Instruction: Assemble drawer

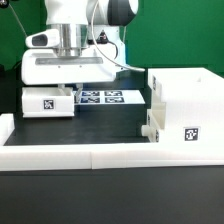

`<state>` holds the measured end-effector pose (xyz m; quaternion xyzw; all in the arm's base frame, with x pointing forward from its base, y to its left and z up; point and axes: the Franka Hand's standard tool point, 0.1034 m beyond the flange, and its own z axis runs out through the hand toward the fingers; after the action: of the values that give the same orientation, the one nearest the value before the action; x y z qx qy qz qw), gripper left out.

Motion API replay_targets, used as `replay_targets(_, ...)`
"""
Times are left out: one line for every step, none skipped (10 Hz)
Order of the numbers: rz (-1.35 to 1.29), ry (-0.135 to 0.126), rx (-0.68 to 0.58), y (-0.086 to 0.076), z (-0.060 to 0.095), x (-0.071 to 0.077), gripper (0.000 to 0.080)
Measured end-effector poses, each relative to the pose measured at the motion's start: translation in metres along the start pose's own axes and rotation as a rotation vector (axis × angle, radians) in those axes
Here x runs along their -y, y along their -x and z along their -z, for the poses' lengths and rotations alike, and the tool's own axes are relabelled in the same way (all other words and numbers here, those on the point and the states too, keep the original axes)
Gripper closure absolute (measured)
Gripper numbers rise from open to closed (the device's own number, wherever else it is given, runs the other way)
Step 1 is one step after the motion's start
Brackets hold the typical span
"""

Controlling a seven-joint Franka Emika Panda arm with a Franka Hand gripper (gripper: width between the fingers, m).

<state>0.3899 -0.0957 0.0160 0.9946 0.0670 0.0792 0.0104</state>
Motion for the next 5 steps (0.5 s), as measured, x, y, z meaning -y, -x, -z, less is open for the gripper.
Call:
replay_targets(0.042,0.003,-0.013,-0.009,0.007,0.004,0.0758)
replay_targets(0.083,-0.009,-0.006,-0.019,0.013,0.012,0.0758)
replay_targets(0.105,-0.021,0.001,-0.03,0.02,0.018,0.0758)
replay_targets(0.131,-0.03,-0.001,-0.046,0.027,0.023,0.0758)
replay_targets(0.166,-0.039,0.002,-0.058,0.029,0.024,0.0758)
